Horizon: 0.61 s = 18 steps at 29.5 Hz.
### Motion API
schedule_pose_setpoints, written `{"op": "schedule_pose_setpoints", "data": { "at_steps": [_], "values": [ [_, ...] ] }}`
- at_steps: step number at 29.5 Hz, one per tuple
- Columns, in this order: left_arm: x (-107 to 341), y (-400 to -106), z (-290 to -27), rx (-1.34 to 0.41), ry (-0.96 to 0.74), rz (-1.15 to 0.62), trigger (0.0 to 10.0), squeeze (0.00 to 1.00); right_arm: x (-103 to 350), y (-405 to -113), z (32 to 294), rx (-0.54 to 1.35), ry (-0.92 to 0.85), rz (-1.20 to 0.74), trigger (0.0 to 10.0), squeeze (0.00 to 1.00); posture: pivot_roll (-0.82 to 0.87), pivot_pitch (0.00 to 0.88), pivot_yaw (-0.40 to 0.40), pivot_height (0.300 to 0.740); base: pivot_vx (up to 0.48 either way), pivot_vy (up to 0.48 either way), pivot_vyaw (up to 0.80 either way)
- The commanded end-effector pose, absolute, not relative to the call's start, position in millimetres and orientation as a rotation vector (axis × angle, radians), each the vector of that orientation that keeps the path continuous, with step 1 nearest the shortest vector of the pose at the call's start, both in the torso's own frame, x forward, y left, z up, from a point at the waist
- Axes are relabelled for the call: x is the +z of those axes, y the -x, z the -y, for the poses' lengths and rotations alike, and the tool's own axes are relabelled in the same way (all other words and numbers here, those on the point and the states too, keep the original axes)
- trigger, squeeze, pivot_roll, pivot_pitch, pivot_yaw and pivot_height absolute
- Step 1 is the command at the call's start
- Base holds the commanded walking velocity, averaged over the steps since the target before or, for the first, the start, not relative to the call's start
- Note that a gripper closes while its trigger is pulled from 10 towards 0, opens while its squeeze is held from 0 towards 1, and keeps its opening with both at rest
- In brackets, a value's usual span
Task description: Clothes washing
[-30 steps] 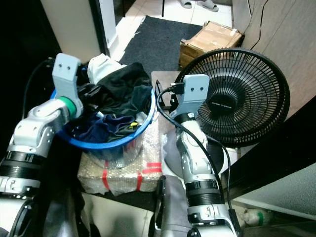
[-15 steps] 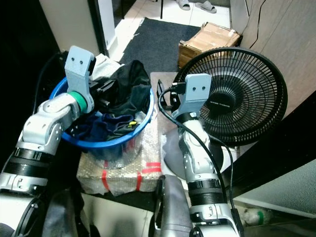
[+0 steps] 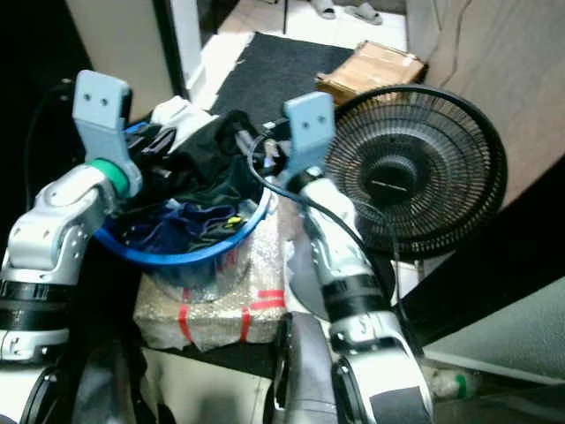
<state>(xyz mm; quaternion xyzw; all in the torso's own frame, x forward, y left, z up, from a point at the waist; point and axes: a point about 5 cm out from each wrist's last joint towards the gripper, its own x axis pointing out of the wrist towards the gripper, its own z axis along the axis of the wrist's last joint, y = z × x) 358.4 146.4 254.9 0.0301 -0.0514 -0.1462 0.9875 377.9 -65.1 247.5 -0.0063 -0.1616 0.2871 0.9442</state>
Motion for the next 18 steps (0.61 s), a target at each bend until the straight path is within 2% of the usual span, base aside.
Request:
{"op": "schedule_pose_setpoints", "data": {
  "at_steps": [1, 5, 8, 9, 11, 12, 14, 18],
  "values": [
    [253, -356, -151, -0.271, -0.062, 0.089, 10.0, 0.00, 237, -384, 58, 0.580, 0.025, 0.244, 10.0, 0.00, 0.05, 0.126, -0.027, 0.501, 0.000, 0.000, 0.00],
    [252, -354, -153, -0.259, -0.062, 0.085, 10.0, 0.00, 231, -392, 53, 0.592, 0.010, 0.162, 10.0, 0.00, 0.05, 0.130, -0.028, 0.501, 0.000, 0.000, 0.00],
    [251, -353, -156, -0.248, -0.066, 0.079, 10.0, 0.00, 229, -391, 42, 0.702, 0.001, 0.115, 10.0, 0.00, 0.06, 0.133, -0.031, 0.501, 0.000, 0.000, 0.00],
    [251, -353, -158, -0.239, -0.066, 0.077, 10.0, 0.00, 226, -387, 32, 0.807, 0.002, 0.074, 10.0, 0.00, 0.06, 0.135, -0.036, 0.501, 0.000, 0.000, 0.00],
    [251, -353, -159, -0.232, -0.064, 0.076, 10.0, 0.00, 221, -385, 29, 0.837, 0.014, 0.029, 10.0, 0.00, 0.06, 0.135, -0.036, 0.501, 0.000, 0.000, 0.00],
    [251, -353, -159, -0.232, -0.064, 0.076, 10.0, 0.00, 221, -385, 29, 0.837, 0.014, 0.029, 10.0, 0.00, 0.06, 0.135, -0.036, 0.501, 0.000, 0.000, 0.00],
    [251, -353, -159, -0.227, -0.060, 0.072, 10.0, 0.00, 209, -395, 43, 0.694, 0.075, -0.056, 10.0, 0.00, 0.06, 0.147, -0.038, 0.501, 0.000, 0.000, 0.00],
    [251, -351, -158, -0.225, -0.060, 0.065, 10.0, 0.00, 200, -402, 59, 0.594, 0.066, -0.131, 10.0, 0.00, 0.07, 0.170, -0.037, 0.501, 0.000, 0.000, 0.00]
  ]
}}
